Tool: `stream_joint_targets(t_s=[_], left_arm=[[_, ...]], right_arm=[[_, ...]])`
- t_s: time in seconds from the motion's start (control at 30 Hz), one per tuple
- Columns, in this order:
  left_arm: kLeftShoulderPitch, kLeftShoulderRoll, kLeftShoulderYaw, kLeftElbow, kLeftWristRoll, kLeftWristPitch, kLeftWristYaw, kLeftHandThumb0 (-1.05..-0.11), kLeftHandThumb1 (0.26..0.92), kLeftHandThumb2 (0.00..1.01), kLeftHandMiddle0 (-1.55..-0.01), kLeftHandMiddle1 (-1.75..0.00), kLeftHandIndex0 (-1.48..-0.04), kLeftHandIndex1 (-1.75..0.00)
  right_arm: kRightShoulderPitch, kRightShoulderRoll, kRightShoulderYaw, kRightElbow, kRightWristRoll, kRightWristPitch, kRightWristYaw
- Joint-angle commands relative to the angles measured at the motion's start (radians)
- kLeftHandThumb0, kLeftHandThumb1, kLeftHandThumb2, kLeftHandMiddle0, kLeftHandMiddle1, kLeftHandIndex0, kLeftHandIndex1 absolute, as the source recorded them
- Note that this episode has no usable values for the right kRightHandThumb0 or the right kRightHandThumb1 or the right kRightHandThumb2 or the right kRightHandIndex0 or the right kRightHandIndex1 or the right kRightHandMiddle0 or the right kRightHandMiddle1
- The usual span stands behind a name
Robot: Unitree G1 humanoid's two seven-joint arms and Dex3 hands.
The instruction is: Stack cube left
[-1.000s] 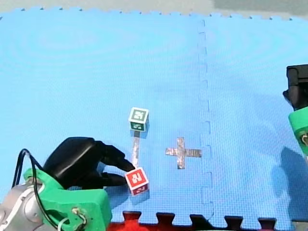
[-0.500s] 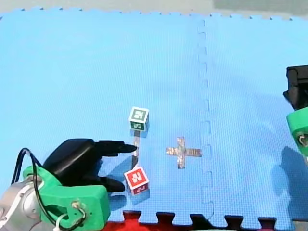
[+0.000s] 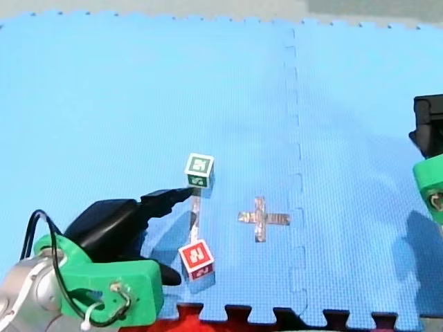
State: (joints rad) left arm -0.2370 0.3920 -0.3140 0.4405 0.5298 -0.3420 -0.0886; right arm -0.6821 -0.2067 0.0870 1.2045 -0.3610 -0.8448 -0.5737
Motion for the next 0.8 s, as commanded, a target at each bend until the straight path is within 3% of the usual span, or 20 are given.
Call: stream_joint_targets(t_s=[0.0, 0.23, 0.33, 0.53, 0.77], left_arm=[[0.012, 0.004, 0.001, -0.026, 0.004, 0.022, -0.002, -1.048, 0.843, 0.01, -0.83, -1.75, -0.20, 0.00], [0.051, -0.029, -0.001, -0.068, -0.014, 0.061, 0.002, -1.048, 0.868, 0.02, -0.82, -1.75, -0.22, -0.01], [0.066, -0.041, -0.004, -0.086, -0.031, 0.072, -0.015, -1.048, 0.871, 0.01, -0.80, -1.75, -0.30, -0.05], [0.084, -0.034, -0.008, -0.149, -0.034, 0.107, -0.057, -1.048, 0.899, 0.01, -0.60, -1.75, -0.44, -0.07], [0.082, -0.045, -0.004, -0.123, -0.063, 0.059, -0.049, -1.048, 0.884, 0.00, -0.73, -1.75, -0.53, -0.07]], right_arm=[[-0.002, -0.007, -0.001, 0.000, 0.001, -0.003, -0.001], [-0.007, -0.008, 0.003, 0.003, -0.005, -0.001, -0.011], [-0.009, -0.008, 0.004, 0.004, -0.006, -0.001, -0.014], [-0.009, -0.012, 0.005, 0.003, -0.007, -0.002, -0.017], [-0.008, -0.013, 0.007, 0.001, -0.014, -0.002, -0.025]])
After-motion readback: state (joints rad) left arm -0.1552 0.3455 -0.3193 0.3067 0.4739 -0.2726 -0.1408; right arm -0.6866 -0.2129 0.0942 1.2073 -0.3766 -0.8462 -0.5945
